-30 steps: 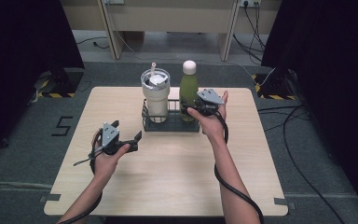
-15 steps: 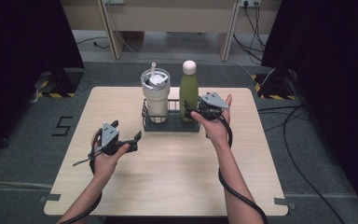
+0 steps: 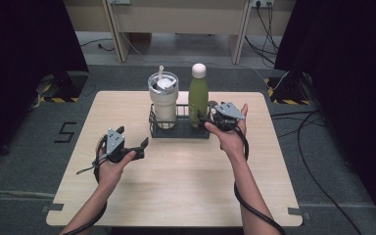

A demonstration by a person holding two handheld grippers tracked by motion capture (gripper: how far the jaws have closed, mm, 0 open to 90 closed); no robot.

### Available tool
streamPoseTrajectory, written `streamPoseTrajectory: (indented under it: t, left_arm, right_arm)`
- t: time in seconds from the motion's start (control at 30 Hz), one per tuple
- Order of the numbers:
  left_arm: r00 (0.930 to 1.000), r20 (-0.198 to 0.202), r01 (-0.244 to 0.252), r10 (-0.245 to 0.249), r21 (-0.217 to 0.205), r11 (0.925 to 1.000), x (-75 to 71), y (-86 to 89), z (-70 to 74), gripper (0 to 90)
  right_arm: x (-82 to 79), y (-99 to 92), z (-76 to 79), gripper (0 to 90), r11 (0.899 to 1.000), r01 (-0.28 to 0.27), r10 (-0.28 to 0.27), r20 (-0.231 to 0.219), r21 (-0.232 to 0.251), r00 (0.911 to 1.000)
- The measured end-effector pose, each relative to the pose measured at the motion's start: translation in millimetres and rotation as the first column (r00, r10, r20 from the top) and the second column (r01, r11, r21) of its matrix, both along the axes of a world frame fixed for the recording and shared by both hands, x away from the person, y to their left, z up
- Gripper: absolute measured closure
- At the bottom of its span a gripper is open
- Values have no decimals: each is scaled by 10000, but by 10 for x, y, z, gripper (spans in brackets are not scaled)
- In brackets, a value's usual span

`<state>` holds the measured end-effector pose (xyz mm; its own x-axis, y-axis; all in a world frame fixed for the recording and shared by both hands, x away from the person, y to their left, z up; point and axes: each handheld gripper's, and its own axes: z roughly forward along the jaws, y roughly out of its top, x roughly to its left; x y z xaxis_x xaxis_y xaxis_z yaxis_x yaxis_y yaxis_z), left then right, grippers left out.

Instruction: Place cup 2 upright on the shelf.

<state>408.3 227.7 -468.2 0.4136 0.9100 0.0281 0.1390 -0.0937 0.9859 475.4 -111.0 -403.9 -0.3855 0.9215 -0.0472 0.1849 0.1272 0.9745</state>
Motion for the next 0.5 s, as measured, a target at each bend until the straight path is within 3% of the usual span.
streamPoseTrajectory:
  t: [0.5]
  left_arm:
    - [10000, -6, 8, -8, -6, 10000, -3, -3, 1, 0]
  right_arm:
    - [-136, -188, -53, 99, 9996, 265, -265, -69, -7, 9996]
